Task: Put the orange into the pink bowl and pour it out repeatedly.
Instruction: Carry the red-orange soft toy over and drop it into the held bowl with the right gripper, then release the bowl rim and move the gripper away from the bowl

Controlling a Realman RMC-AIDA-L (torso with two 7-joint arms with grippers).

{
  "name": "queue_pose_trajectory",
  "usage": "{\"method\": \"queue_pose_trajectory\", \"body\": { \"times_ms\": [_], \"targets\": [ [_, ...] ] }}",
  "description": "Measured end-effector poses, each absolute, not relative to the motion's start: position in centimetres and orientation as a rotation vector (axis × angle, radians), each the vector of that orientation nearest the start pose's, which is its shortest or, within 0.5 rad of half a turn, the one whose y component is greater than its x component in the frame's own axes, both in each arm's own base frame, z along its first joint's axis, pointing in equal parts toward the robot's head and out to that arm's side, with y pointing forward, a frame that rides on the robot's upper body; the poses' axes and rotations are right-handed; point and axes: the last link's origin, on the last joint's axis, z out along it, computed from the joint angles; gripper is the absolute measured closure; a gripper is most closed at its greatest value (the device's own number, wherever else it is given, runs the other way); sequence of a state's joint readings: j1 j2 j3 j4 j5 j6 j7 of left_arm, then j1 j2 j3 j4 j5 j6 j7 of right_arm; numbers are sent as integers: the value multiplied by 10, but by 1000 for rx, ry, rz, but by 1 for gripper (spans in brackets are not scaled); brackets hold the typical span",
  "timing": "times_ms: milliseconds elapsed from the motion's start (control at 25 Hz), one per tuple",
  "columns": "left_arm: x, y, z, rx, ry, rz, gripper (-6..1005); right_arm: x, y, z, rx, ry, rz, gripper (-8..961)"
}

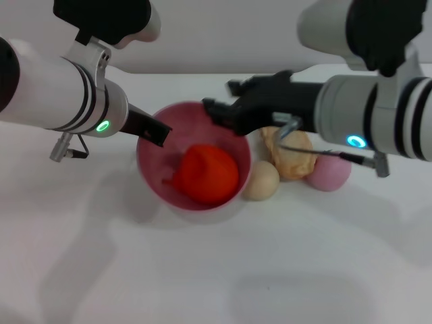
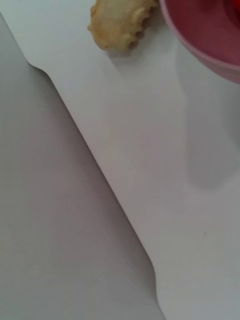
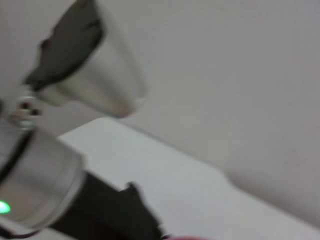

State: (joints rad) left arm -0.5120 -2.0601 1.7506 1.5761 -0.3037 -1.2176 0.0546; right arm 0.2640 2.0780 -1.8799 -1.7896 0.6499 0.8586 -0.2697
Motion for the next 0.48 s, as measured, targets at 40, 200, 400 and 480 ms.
{"method": "queue_pose_trajectory", "body": {
  "times_ms": [40,200,400,480],
  "targets": [
    [-138,363,-16,-2239,-830,254,881,88,317,-29,-2412,632,351,597],
    [-139,363,-17,-2238,-835,259,880,114,334,-6,-2179,466,392,416],
    [-147,363,-24,-2263,-871,261,878,162,342,28,-1830,293,464,271],
    [-144,361,-29,-2301,-886,247,877,184,336,30,-1743,237,467,269]
  ]
}}
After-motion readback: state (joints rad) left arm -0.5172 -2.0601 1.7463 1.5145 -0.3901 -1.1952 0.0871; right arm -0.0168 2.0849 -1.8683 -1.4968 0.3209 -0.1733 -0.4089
